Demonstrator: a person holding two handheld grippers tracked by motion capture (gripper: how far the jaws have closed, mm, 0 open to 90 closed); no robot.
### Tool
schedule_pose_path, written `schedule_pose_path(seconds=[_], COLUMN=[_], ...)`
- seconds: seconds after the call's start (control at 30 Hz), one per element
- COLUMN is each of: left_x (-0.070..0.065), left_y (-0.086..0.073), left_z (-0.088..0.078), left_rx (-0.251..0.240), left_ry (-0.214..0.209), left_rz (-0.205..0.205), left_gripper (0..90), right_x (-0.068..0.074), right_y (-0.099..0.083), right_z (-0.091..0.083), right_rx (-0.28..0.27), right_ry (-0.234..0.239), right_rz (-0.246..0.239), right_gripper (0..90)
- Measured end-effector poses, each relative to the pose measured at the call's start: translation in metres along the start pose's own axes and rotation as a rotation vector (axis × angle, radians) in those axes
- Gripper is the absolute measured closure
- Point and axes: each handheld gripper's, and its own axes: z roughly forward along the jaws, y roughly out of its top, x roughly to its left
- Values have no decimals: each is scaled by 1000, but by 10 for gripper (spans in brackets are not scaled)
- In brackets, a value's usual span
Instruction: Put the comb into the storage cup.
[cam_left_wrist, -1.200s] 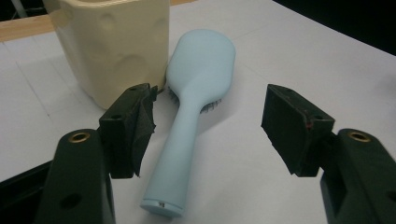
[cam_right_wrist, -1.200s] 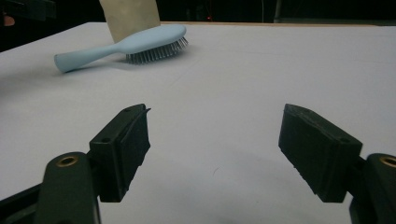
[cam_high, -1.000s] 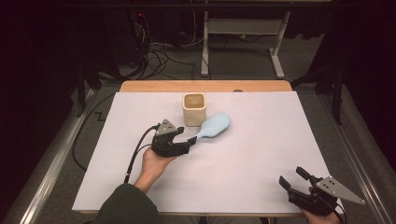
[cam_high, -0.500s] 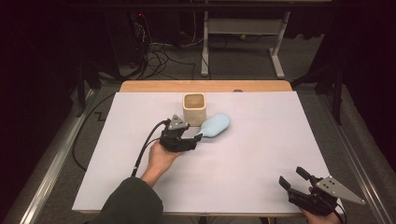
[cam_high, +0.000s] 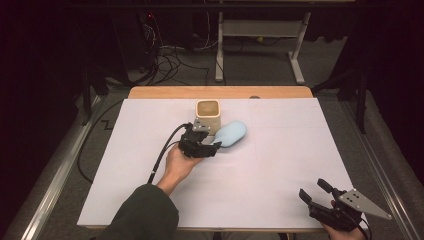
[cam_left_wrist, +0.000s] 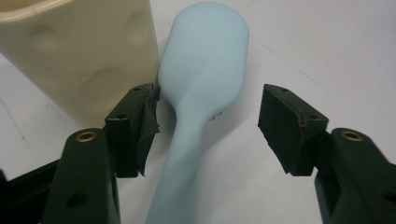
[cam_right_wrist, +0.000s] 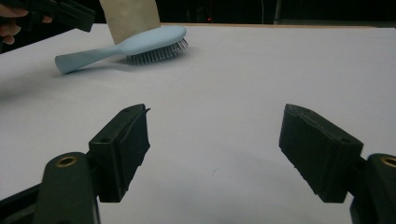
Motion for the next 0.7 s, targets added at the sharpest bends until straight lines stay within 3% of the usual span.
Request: schedule_pose_path(seconds=[0.17,0.47,0.57,0.63,0.7], left_x=[6,11,9,9,9], left_y=[1,4,9,15,20], left_z=[2,0,0,0,3], left_rx=[68,135,169,166,205], left_ry=[15,23,34,13,30], left_rz=[-22,-12,31,16,31], left_gripper=[394,427,430,429,424], right_x=[0,1,1,1,1], right_y=[0,0,0,0,0], right_z=[0,1,1,1,1], right_rx=[1,3,2,2,3], right_ry=[2,1,2,1,0], right_rz=[-1,-2,-2,-3,-1], right_gripper=[248,249,250,250,250])
